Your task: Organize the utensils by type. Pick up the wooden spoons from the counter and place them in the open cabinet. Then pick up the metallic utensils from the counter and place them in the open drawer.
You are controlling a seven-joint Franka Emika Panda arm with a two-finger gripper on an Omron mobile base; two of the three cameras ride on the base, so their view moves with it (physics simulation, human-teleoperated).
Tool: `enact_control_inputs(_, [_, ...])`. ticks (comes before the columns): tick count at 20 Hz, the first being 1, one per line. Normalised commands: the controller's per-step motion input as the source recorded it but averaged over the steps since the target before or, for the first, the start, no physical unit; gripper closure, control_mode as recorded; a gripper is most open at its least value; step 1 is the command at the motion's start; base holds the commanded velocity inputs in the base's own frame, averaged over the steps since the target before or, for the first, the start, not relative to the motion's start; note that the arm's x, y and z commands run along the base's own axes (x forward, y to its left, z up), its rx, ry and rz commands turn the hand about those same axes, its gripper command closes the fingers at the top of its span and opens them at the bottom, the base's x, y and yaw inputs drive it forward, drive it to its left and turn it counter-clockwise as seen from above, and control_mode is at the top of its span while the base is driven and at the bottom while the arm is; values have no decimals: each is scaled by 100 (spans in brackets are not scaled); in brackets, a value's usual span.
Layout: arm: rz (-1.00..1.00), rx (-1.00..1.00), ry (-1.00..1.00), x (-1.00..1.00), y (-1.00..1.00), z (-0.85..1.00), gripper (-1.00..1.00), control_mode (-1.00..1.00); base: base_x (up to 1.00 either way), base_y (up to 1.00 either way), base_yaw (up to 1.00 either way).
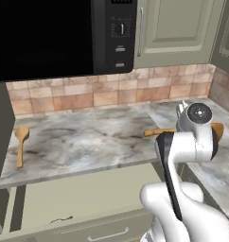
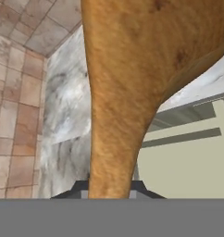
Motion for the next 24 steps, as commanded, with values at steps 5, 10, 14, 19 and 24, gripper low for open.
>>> enact_control_inputs(5, [0,0,0,0,0,0,100,100,-8,8,-12])
enact_control_inputs(10, [0,0,0,0,0,0,100,100,-1,27,-13])
enact_control_inputs(14, [0,0,0,0,0,0,100,100,-42,13,-14])
enact_control_inputs(19, [0,0,0,0,0,0,100,100,-71,9,-13])
enact_control_inputs(24, [0,0,0,0,0,0,100,100,-57,23,-11])
